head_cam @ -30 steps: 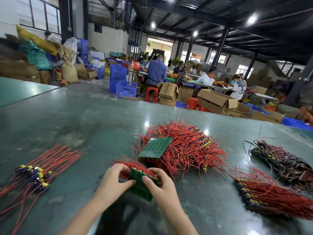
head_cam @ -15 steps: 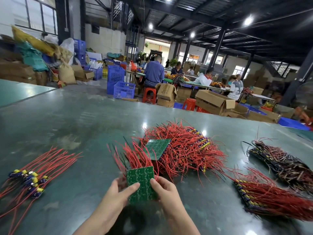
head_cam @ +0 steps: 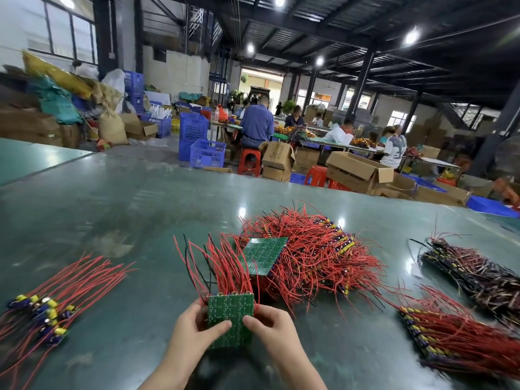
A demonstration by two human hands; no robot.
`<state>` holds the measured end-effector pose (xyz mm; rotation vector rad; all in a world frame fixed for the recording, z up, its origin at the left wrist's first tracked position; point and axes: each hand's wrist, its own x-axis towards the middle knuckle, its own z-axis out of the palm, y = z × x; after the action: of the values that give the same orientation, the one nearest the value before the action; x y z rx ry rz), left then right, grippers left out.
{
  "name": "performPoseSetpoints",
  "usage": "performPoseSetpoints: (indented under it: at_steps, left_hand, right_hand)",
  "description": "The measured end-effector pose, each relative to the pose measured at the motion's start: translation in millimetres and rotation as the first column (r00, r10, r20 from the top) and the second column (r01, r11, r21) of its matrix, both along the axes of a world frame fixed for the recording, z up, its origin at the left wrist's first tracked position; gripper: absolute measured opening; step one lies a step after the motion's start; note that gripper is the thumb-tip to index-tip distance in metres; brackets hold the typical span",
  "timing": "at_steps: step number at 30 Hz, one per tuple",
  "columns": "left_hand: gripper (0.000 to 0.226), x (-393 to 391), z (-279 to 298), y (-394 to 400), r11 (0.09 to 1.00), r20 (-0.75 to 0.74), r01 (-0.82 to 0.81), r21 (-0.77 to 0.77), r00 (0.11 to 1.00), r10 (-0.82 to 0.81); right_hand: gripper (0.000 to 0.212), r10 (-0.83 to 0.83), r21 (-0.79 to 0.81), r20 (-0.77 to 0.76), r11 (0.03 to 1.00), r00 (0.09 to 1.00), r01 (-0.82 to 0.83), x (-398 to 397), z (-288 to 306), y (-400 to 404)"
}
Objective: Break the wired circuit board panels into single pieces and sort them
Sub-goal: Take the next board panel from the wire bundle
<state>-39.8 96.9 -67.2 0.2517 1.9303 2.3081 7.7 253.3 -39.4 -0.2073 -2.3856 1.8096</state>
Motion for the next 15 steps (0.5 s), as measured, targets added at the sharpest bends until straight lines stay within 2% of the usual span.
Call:
performPoseSetpoints:
  at_steps: [3, 11, 15]
  left_hand:
    - [0.043, -2, -5, 2, 1.0, 0.011, 0.014, -0.015, 1.0, -0.013]
    - [0.038, -1, -11, 6, 0.999, 0.005, -0.039, -0.02, 0.999, 0.039]
    - [0.037, 1, -10, 5, 0.998, -0.016, -0.055, -0.001, 0.998, 0.055]
  right_hand:
    - [0.02, 0.048, 0.029, 0.007, 0.998, 0.999, -0.048, 1, 0, 6]
    - [0.018, -0.085, 0.128, -0.034, 0.988, 0.996, 0.089, 0, -11, -4]
    - [0.008, -0.158, 0.174, -0.065, 0.97, 0.985, 0.168, 1, -14, -10]
